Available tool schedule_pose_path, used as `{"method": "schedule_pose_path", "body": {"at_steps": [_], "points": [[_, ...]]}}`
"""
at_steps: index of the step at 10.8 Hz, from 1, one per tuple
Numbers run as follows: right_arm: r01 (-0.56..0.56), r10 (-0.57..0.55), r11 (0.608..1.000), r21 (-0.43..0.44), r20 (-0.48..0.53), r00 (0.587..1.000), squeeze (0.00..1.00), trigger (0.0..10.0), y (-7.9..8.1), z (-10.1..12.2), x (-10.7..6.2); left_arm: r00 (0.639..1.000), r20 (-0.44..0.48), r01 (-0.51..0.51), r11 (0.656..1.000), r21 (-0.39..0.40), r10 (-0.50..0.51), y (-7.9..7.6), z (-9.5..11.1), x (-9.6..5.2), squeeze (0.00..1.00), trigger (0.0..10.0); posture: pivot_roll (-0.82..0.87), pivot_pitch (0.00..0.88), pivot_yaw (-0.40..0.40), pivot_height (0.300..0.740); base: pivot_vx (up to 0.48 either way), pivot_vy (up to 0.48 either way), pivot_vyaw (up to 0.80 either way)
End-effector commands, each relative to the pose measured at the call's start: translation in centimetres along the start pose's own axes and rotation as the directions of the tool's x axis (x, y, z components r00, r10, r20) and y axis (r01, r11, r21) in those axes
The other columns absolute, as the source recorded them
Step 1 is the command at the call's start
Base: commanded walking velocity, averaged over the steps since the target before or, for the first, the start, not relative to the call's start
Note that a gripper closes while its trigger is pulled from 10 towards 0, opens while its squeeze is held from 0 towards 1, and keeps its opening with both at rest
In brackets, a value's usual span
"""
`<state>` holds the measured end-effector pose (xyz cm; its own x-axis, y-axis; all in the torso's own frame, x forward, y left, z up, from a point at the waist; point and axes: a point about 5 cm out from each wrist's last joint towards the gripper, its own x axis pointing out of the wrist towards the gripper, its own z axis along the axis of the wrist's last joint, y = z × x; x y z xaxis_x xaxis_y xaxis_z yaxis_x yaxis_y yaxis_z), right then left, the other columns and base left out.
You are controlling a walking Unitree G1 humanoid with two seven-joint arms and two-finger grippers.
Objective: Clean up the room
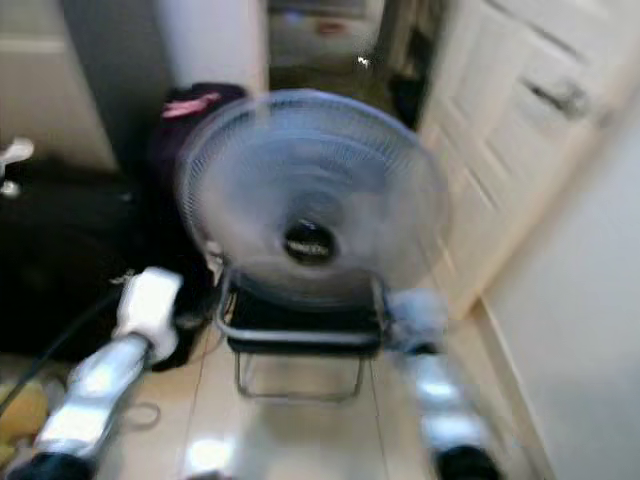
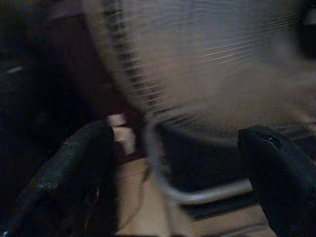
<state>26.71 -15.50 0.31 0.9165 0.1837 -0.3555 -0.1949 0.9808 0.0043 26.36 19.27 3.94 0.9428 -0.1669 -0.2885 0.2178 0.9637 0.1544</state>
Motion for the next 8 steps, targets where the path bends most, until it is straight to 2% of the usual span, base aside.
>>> {"method": "schedule_pose_path", "body": {"at_steps": [1,3,5,6,7,8], "points": [[-0.002,0.001,1.0,-0.008,-0.097,0.995,0.0,10.0,-0.9,-2.3,-1.0,0.999,0.034,0.011,1.0,0.0,-0.011,-0.5,0.4,0.2,0.0,10.0,-0.05,0.0,-0.039,0.74,0.0,0.0,0.0],[0.064,-0.048,0.997,0.047,-0.281,0.958,0.0,10.0,-1.2,-6.2,-2.2,0.989,-0.143,0.059,0.995,0.08,-0.047,-0.8,-2.9,0.2,0.0,10.0,-0.03,0.0,-0.015,0.74,0.0,0.0,0.0],[0.117,-0.073,0.989,0.089,-0.394,0.916,0.0,10.0,-0.9,-8.5,-3.2,0.96,-0.255,0.141,0.987,0.079,-0.116,-1.7,-4.9,0.6,0.0,10.0,-0.03,0.0,0.007,0.74,0.0,0.0,0.0],[0.177,-0.094,0.974,0.139,-0.466,0.88,0.0,10.0,-0.2,-10.3,-4.4,0.92,-0.358,0.188,0.981,0.041,-0.161,-2.6,-6.7,0.3,0.0,10.0,-0.05,0.0,0.026,0.74,0.0,0.0,0.0],[0.241,-0.104,0.955,0.175,-0.563,0.82,0.0,10.0,0.9,-12.4,-5.9,0.861,-0.472,0.205,0.978,-0.018,-0.189,-3.4,-8.9,-0.6,0.0,10.0,-0.06,0.0,0.037,0.74,0.0,0.0,0.0],[0.293,-0.092,0.934,0.203,-0.656,0.749,0.0,10.0,2.2,-14.5,-7.8,0.796,-0.574,0.206,0.978,-0.042,-0.193,-3.8,-11.0,-2.1,0.0,10.0,-0.06,0.0,0.047,0.74,0.0,0.0,0.0]]}}
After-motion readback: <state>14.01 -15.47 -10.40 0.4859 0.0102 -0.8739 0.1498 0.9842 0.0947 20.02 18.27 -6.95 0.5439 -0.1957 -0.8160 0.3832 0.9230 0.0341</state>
